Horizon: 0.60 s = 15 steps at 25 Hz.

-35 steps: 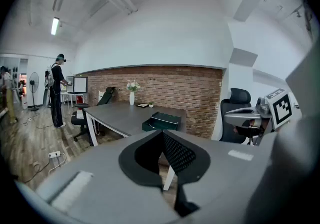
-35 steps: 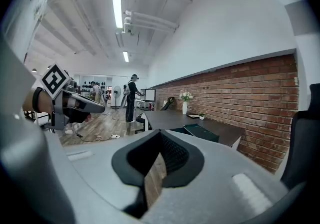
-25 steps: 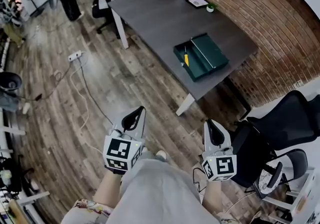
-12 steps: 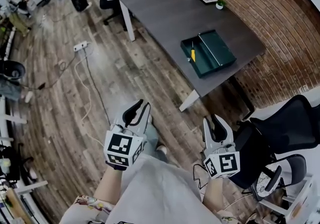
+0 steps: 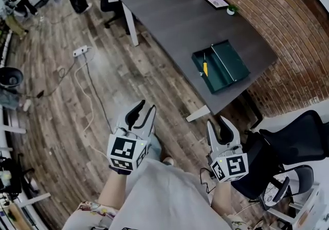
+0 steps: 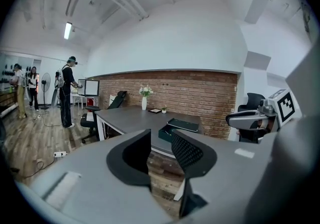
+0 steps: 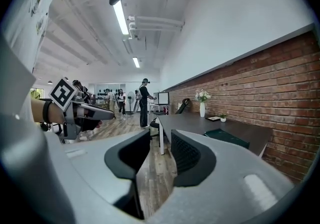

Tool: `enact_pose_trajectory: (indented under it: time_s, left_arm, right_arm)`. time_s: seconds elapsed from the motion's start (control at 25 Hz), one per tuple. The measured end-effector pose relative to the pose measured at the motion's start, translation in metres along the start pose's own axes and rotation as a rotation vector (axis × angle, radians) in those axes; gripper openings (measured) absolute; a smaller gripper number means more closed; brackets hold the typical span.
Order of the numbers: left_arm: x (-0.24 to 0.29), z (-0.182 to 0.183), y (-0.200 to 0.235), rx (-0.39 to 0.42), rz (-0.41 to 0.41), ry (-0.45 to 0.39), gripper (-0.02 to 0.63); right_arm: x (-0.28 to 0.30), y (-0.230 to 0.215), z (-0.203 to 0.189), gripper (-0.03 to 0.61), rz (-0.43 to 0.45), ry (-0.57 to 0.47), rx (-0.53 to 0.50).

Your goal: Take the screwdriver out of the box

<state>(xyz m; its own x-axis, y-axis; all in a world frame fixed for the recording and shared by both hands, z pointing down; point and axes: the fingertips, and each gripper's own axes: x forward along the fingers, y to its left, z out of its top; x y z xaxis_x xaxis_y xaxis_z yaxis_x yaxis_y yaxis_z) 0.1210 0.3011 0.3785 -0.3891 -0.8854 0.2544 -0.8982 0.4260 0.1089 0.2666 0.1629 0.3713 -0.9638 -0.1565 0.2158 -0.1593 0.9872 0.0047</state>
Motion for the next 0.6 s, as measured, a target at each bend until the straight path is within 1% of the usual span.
enact_pose_trajectory:
  time_s: [0.12, 0.32, 0.44, 0.6]
  left_arm:
    - [0.023, 0.011, 0.030, 0.003, -0.013, 0.008, 0.138]
    - [0.056, 0.032, 0.080, 0.011, -0.040, 0.000, 0.138]
    - [0.071, 0.039, 0.104, 0.017, -0.055, 0.002, 0.138]
    - [0.080, 0.038, 0.131, 0.016, -0.081, 0.017, 0.137]
  right_arm:
    - [0.039, -0.002, 0.008, 0.130, -0.006, -0.001, 0.012]
    - [0.100, -0.001, 0.025, 0.133, -0.024, -0.009, 0.032]
    - [0.126, -0.001, 0.031, 0.135, -0.039, -0.012, 0.041]
    - [0.149, 0.001, 0.032, 0.135, -0.070, -0.003, 0.052]
